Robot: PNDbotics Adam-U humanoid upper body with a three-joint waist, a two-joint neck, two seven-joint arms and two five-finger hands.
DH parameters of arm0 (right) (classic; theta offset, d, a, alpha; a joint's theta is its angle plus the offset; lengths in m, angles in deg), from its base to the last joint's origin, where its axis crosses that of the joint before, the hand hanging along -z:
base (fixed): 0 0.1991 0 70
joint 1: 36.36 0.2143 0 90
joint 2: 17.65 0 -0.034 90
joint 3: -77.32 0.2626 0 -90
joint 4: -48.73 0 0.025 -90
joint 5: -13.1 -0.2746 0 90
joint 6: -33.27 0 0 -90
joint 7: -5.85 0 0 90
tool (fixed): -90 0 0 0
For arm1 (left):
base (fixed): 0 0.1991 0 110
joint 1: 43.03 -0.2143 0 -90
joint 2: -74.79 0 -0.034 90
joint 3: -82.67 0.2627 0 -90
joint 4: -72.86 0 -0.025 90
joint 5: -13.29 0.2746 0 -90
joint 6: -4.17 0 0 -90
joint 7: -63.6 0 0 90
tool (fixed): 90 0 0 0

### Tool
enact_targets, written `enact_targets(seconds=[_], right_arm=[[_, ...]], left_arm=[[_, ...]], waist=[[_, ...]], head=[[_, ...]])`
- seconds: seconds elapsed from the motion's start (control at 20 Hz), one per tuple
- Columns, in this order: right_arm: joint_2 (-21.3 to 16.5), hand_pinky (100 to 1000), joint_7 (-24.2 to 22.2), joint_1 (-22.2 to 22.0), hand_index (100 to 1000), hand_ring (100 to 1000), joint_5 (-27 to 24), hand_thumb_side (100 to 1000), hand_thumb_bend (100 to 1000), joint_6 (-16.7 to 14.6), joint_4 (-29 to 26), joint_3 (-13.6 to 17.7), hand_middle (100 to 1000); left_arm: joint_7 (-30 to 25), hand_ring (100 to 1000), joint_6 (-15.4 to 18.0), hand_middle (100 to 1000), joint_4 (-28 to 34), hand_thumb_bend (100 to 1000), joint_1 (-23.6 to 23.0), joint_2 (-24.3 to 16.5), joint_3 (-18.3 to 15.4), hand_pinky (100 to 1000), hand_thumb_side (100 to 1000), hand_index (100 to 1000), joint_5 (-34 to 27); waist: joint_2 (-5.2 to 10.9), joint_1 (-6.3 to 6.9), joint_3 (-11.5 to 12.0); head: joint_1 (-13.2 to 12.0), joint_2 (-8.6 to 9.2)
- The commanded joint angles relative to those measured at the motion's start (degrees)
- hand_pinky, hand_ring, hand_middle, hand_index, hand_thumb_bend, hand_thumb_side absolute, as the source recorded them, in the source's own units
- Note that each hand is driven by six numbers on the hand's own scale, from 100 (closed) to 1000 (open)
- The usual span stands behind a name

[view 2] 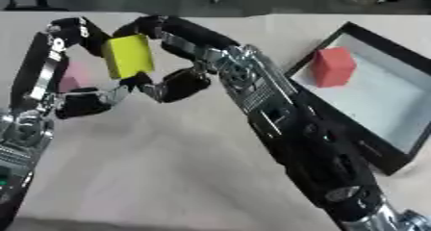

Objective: Pick up the objects with one hand, pass them to the other hand, and then place them into the box on the other side of the table.

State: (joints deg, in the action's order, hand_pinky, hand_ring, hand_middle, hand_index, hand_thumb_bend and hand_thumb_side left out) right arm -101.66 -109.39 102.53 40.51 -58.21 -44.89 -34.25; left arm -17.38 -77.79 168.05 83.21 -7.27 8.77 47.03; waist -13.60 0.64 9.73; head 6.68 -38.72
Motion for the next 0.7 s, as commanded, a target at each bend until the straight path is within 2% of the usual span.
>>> enact_targets(seconds=[0.05, 0.1, 0.15, 0.35, 0.6, 0.7], right_arm=[[-0.2, 907, 0.6, 0.7, 700, 953, 1.3, 100, 100, 0.2, 1.3, 0.4, 559], [-0.2, 907, 0.6, 0.7, 700, 953, 1.3, 100, 100, 0.2, 1.3, 0.4, 559], [-0.2, 894, 0.7, 0.7, 639, 905, 1.3, 100, 100, 0.1, 1.3, 0.4, 500], [-0.2, 877, 2.2, 0.7, 581, 866, -0.6, 100, 100, 0.9, 1.3, 0.6, 461], [-0.4, 866, 4.1, 0.7, 550, 844, -4.5, 100, 100, 2.8, 0.9, 0.7, 436], [-0.6, 863, 4.4, 0.8, 546, 840, -5.7, 100, 100, 3.6, 0.6, 0.6, 430]], left_arm=[[0.5, 447, 0.6, 492, 4.1, 144, 1.3, 0.9, 0.7, 495, 100, 564, -1.8], [0.5, 447, 0.6, 492, 4.1, 144, 1.3, 0.9, 0.7, 495, 100, 564, -1.9], [0.5, 450, 0.6, 494, 4.2, 145, 1.3, 0.9, 0.7, 499, 100, 567, -1.9], [0.7, 461, 1.6, 508, 4.9, 208, 1.3, 1.1, 0.9, 526, 100, 587, -3.4], [0.4, 500, 1.6, 553, 4.6, 332, 1.2, 0.9, 0.7, 572, 100, 647, -3.6], [0.1, 523, 1.5, 578, 4.4, 429, 1.3, 0.8, 0.7, 601, 100, 679, -3.2]], waist=[[-0.20, -0.19, 0.1], [-0.20, -0.19, 0.1], [-0.19, -0.19, 0.1], [-0.10, -0.28, 0.1], [0.00, -0.22, 0.0], [0.03, -0.21, 0.0]], head=[[0.2, 0.03], [0.2, 0.03], [0.2, 0.04], [0.3, 0.09], [0.3, -0.11], [0.3, -0.19]])
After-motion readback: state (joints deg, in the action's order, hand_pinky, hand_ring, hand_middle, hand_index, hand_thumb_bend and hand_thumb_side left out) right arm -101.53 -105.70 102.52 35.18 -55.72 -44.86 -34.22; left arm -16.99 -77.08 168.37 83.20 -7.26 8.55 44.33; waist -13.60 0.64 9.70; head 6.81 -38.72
